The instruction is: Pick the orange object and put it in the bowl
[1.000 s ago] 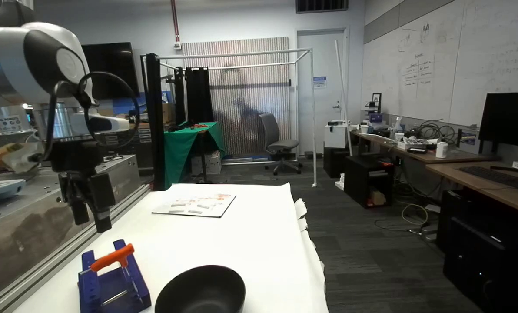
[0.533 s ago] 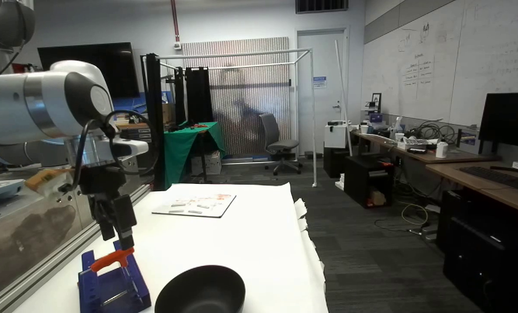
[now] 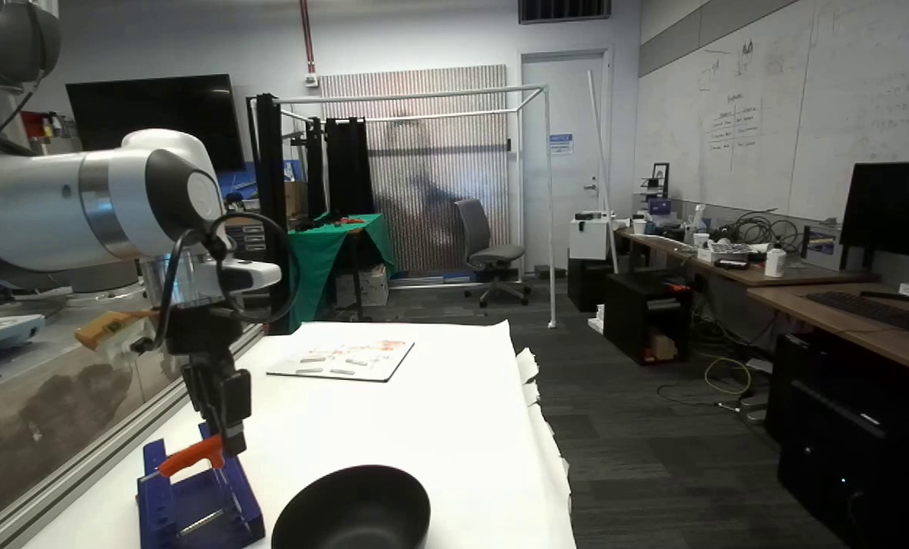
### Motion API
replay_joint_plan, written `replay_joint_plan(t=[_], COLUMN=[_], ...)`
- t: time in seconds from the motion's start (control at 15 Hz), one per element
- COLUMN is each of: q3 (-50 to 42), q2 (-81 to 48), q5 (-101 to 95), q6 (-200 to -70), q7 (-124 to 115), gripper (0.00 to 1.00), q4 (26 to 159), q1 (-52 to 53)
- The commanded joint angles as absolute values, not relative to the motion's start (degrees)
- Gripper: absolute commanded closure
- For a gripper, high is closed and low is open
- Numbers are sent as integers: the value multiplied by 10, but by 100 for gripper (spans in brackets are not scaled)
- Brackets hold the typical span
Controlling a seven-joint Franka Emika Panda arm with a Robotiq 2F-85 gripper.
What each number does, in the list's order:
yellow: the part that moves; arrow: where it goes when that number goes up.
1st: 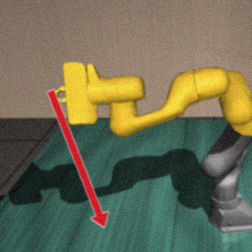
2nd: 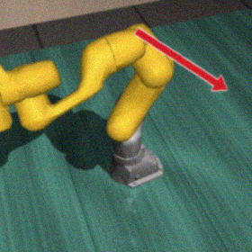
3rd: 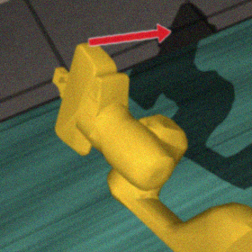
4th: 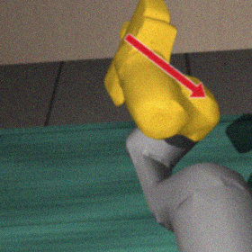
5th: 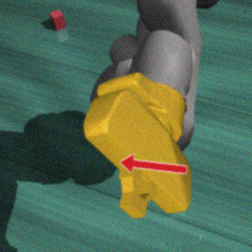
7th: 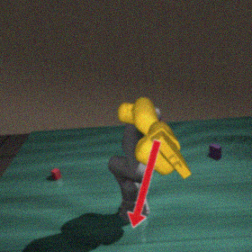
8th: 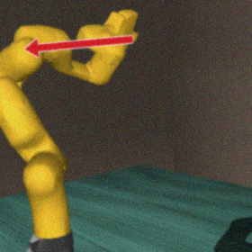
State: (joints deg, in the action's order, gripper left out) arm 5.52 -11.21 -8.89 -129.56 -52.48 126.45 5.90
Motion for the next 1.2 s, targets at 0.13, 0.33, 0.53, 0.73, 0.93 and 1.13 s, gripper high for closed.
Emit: replay_joint_plan(t=[0.13, 0.33, 0.53, 0.73, 0.93, 1.13], q3=[48, 53, 61, 74, 87, 82], q2=[-99, -69, -29, 26, 64, 62], q5=[-87, -95, -102, -107, -109, -127], q6=[-1268, -1243, -1202, -1153, -1075, -1010], q7=[-523, -524, -525, -521, -526, -544], gripper=[90, 86, 85, 85, 85, 85], q4=[1250, 1249, 1243, 1240, 1222, 1205], q1=[80, 90, 99, 103, 96, 75])
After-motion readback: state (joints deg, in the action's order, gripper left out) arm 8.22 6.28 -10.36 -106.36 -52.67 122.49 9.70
